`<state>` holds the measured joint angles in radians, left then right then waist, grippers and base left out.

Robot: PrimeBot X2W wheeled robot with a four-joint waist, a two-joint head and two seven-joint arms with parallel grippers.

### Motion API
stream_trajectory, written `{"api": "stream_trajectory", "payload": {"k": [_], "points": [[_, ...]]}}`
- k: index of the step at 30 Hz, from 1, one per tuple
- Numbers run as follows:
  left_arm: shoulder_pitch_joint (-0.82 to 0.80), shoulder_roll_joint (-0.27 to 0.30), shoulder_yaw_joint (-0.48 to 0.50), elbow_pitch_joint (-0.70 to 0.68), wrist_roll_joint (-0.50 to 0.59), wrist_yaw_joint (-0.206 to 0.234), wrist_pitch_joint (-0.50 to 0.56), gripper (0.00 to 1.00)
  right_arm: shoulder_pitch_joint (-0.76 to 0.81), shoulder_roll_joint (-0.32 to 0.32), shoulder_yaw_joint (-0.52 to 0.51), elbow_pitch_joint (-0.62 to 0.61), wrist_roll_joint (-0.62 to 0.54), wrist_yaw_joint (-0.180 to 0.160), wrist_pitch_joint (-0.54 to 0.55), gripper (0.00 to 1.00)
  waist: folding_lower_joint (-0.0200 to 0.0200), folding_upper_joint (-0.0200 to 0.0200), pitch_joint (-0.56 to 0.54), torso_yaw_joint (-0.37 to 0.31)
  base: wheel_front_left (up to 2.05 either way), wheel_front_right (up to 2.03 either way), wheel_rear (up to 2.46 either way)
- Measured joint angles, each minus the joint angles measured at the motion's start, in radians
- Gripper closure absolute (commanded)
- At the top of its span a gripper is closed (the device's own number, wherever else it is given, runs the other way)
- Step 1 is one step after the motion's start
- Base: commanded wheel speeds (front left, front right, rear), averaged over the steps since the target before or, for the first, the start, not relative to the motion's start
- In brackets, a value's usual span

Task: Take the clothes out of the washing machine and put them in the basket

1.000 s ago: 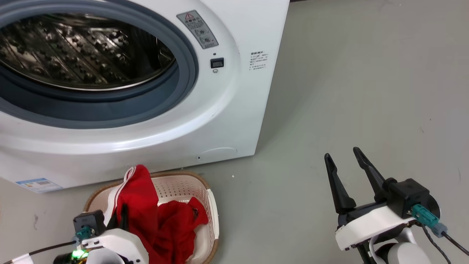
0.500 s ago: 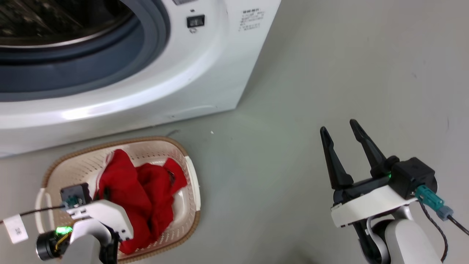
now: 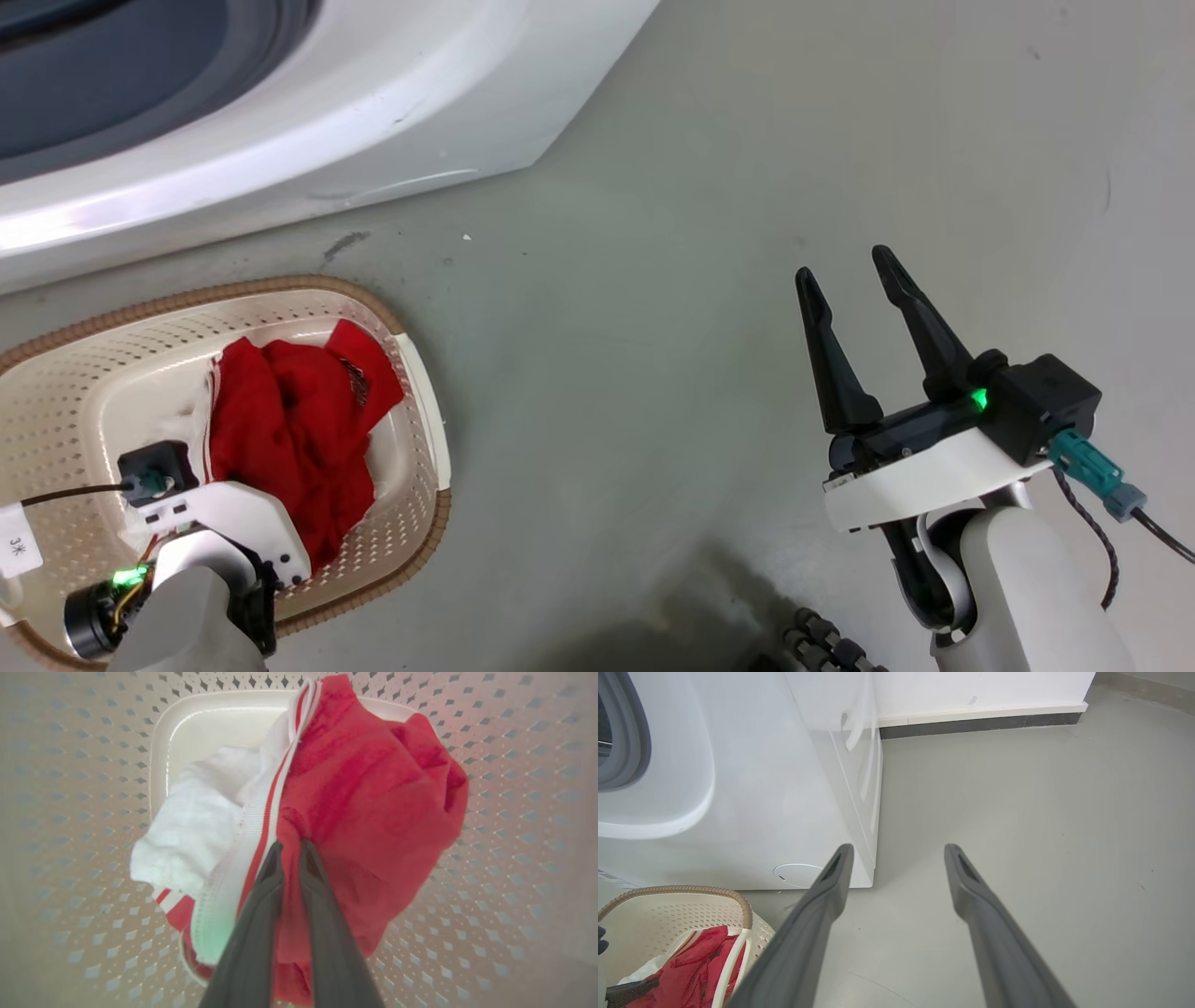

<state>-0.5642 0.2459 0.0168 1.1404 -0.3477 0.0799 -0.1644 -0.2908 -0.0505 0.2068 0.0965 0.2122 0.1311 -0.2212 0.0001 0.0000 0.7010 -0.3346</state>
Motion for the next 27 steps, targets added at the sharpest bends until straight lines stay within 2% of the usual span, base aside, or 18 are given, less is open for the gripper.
{"api": "stream_trajectory", "payload": {"k": [4,7,8,9,13,17,23,27], "points": [[-0.02,-0.011,0.003,0.062,-0.015,-0.001,0.027,1.0,-0.01,0.0,0.002,0.016,0.0,0.0,-0.011,0.0,0.0,0.0,0.018,-0.007,0.0,0.0,0.0],[-0.035,-0.018,0.006,0.093,-0.029,-0.011,0.065,0.51,-0.018,0.0,0.002,0.028,0.0,0.0,-0.016,0.0,0.0,0.0,0.015,-0.005,0.0,0.0,0.0],[-0.035,-0.021,0.006,0.101,-0.036,-0.016,0.077,0.12,-0.018,0.0,0.003,0.031,-0.002,0.0,-0.017,0.0,0.0,0.0,0.01,-0.004,0.0,0.0,0.0],[-0.034,-0.026,0.004,0.109,-0.035,-0.018,0.083,0.0,-0.018,0.0,0.002,0.033,-0.002,0.0,-0.017,0.0,0.0,0.0,0.005,-0.002,0.0,0.0,0.0],[-0.028,-0.044,0.009,0.12,-0.053,-0.028,0.073,0.0,-0.018,0.0,0.002,0.049,-0.011,0.0,-0.02,0.0,0.0,0.0,-0.033,0.007,0.0,0.0,0.0],[0.004,-0.055,0.005,0.125,-0.054,-0.036,0.009,0.0,-0.01,0.0,-0.002,0.053,-0.021,0.0,-0.025,0.0,-0.0001,0.0,-0.094,0.019,0.0,0.0,0.0],[0.044,-0.085,-0.014,0.127,-0.051,-0.062,-0.063,0.0,0.043,0.0,-0.022,0.06,-0.048,0.0,-0.006,0.0,-0.0001,0.0,-0.215,0.047,0.0,0.0,0.0],[0.08,-0.1,-0.025,0.112,-0.042,-0.063,-0.088,0.0,0.079,0.001,-0.028,0.047,-0.057,0.0,0.012,0.0,-0.0001,0.0,-0.304,0.071,0.0,0.0,0.0]]}}
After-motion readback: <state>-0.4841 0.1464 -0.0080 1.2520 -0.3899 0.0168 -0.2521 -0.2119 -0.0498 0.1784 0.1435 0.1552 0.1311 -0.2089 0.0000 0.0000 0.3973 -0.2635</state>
